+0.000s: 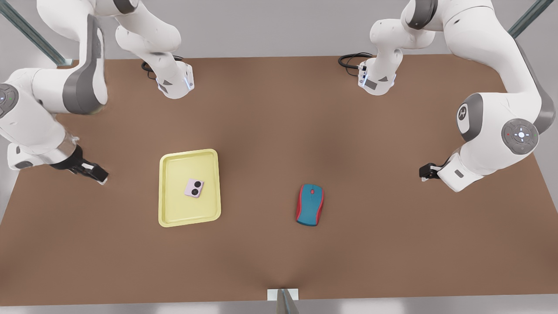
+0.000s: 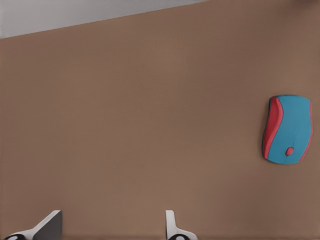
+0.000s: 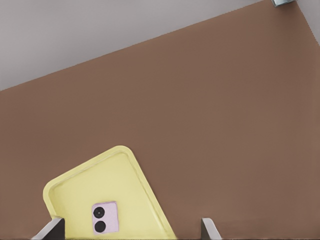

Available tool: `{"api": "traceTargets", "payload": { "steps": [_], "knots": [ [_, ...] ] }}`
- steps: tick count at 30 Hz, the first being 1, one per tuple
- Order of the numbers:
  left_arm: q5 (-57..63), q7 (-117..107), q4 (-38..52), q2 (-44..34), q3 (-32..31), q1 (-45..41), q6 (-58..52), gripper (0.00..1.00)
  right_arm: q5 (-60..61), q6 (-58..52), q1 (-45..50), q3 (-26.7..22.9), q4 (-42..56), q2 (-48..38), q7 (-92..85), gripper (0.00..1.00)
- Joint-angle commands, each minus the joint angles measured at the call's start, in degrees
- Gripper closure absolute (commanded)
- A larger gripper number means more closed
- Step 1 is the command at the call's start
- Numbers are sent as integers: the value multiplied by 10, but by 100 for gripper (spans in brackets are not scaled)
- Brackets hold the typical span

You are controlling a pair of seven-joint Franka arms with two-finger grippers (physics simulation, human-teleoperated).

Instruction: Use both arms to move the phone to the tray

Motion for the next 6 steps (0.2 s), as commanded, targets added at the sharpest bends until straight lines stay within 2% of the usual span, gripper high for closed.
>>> {"api": "traceTargets", "payload": {
  "steps": [1,6],
  "knots": [
    [0,-11,0,-1,0,0,-2,0,9,-115,8,-8,4,-3,-228,0],
    [0,-13,0,0,-1,0,-2,0,8,-115,8,-8,5,-1,-228,0]
  ]
}}
